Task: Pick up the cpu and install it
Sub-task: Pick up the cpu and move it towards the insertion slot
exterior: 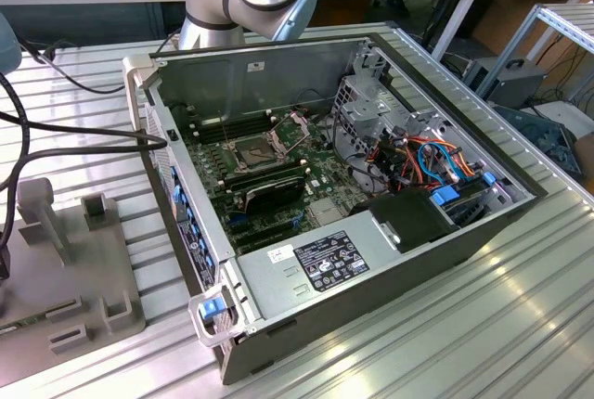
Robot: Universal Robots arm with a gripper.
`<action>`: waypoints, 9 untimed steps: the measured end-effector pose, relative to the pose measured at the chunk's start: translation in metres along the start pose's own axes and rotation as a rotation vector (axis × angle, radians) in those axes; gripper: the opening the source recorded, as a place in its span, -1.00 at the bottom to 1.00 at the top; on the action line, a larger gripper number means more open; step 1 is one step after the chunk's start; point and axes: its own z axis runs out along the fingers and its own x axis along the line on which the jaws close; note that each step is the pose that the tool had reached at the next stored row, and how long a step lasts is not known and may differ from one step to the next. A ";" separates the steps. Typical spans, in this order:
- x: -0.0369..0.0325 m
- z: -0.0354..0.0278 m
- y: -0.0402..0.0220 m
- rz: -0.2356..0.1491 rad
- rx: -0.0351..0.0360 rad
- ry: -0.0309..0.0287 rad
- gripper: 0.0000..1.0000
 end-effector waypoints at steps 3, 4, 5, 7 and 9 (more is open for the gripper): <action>0.0000 0.0000 0.0000 -0.009 -0.0002 0.0002 0.32; 0.0000 0.0000 0.0000 -0.018 -0.0004 0.0004 0.32; 0.0001 0.0000 0.0000 -0.031 -0.0006 0.0007 0.32; 0.0000 0.0000 0.0000 -0.044 -0.0009 0.0009 0.32; 0.0000 0.0000 0.0000 -0.045 -0.0010 0.0010 0.32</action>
